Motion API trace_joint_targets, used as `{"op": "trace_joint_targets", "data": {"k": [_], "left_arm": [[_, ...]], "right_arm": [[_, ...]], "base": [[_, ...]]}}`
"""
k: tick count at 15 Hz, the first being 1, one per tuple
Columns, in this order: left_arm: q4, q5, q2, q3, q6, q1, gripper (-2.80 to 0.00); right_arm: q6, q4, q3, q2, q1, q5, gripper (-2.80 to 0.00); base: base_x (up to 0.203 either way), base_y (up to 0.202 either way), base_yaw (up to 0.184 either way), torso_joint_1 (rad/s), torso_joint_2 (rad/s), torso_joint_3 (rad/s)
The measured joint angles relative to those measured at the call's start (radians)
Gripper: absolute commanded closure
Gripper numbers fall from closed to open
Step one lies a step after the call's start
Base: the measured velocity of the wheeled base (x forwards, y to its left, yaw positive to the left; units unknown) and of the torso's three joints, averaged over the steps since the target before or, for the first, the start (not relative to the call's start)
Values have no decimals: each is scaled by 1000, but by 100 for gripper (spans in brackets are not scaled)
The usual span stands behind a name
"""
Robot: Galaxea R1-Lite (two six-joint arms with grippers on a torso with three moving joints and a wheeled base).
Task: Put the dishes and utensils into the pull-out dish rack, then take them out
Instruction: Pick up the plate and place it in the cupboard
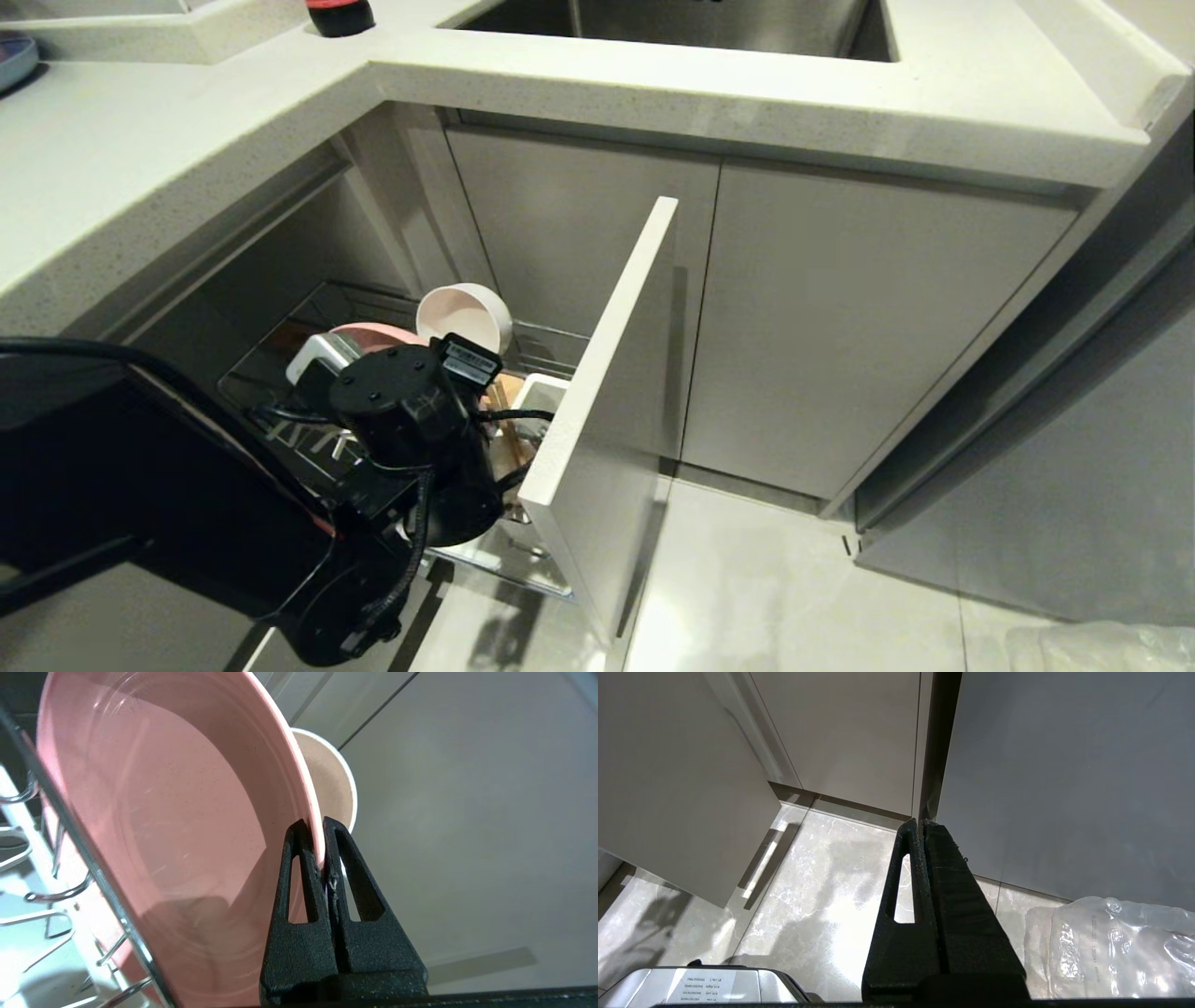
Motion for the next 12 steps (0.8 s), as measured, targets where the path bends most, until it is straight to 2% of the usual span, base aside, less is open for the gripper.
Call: {"op": "trace_joint_targets", "data": {"k": [6, 7, 12], "left_arm": [[-1, 0, 11, 0, -1, 0, 0], [-1, 1, 10, -2, 1, -1, -280], [1, 10, -8, -2, 8, -5, -280]], "right_arm": [[0, 0, 0, 0, 0, 0, 0], [0, 0, 0, 0, 0, 0, 0], [0, 0, 0, 0, 0, 0, 0]], "base": [[0, 0, 0, 0, 0, 0], [0, 0, 0, 0, 0, 0], [0, 0, 0, 0, 0, 0]]}}
